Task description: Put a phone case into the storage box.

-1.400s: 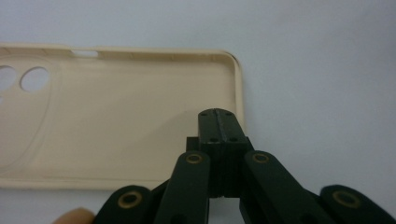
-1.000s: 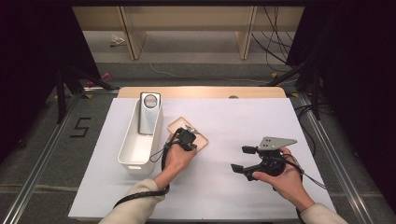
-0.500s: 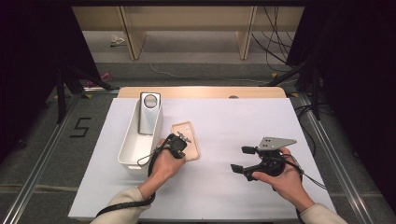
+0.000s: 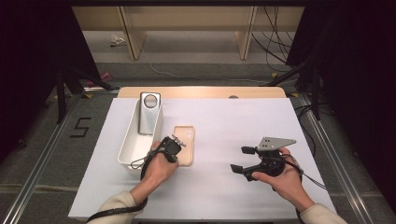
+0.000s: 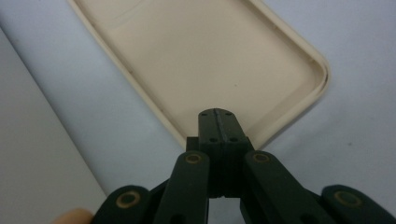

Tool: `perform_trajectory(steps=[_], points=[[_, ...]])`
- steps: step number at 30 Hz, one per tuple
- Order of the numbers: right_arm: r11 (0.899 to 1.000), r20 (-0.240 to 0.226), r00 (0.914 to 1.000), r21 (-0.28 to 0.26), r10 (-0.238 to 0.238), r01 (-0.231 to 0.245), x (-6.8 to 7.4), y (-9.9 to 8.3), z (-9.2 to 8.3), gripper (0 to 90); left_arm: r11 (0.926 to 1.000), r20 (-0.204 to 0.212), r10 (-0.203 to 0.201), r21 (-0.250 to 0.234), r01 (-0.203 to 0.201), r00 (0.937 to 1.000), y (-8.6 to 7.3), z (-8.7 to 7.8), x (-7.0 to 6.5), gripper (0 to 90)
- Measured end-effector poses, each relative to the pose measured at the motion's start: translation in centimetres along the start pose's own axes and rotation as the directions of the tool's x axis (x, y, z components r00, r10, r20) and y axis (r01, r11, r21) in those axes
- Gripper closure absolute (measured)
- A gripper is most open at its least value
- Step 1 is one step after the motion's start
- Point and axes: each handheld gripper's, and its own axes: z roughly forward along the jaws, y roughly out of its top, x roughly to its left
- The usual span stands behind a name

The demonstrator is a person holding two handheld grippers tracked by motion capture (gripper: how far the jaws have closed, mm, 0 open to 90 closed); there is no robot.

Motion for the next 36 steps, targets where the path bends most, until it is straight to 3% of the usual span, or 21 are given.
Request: perform_trajectory(steps=[5,8,12,13,15,17,20,22,23,28,36], points=[[1.0,0.0,1.0,0.0,0.001,-0.001,0.0,0.0,0.0,16.2,0.9999,0.003,0.007,-0.012,-0.007,1.0,-0.2,-0.1,0.1,88.5],[1.0,0.001,1.0,-0.002,0.0,0.0,-0.1,0.0,-0.1,16.2,0.9988,-0.009,0.025,-0.042,-0.025,0.9997,-0.3,-0.4,0.1,83.3],[1.0,0.006,1.0,-0.003,0.002,-0.002,-0.2,0.0,-0.2,16.2,0.9885,0.006,0.046,-0.144,-0.045,0.9989,-0.6,-1.3,-0.1,70.2],[1.0,0.007,1.0,-0.005,0.001,-0.001,-0.2,0.0,-0.3,16.2,0.9795,0.017,0.068,-0.191,-0.063,0.9976,-0.6,-1.8,-0.1,66.1],[1.0,0.013,0.9999,-0.006,-0.005,0.005,-0.3,0.0,-0.4,16.2,0.9611,0.057,0.078,-0.27,-0.06,0.9953,-0.7,-2.4,0.0,57.2],[1.0,0.019,0.9998,-0.008,-0.006,0.006,-0.3,0.0,-0.5,16.2,0.9343,0.111,0.081,-0.355,-0.036,0.9905,-0.9,-3.3,0.0,46.6],[1.0,0.018,0.9998,-0.012,-0.008,0.009,-0.4,0.0,-0.6,16.2,0.899,0.139,0.111,-0.436,-0.04,0.9841,-1.4,-4.1,-0.2,27.0],[1.0,0.016,0.9998,-0.01,-0.012,0.012,-0.4,-0.1,-0.6,16.2,0.8898,0.136,0.136,-0.452,-0.061,0.9813,-1.8,-4.4,-0.4,15.5],[1.0,0.015,0.9998,-0.008,-0.014,0.014,-0.4,-0.1,-0.6,16.2,0.8828,0.133,0.156,-0.463,-0.078,0.9787,-2.0,-4.6,-0.5,14.9],[1.0,0.011,0.9996,-0.015,-0.025,0.025,-0.3,-0.2,-1.1,16.1,0.8706,0.143,0.176,-0.484,-0.086,0.9739,-2.6,-5.0,-0.9,5.3],[0.999,0.029,0.9993,-0.03,-0.023,0.024,-0.7,-0.5,-1.8,16.1,0.8643,0.123,0.179,-0.494,-0.096,0.9763,-2.7,-5.0,-0.4,2.0]])
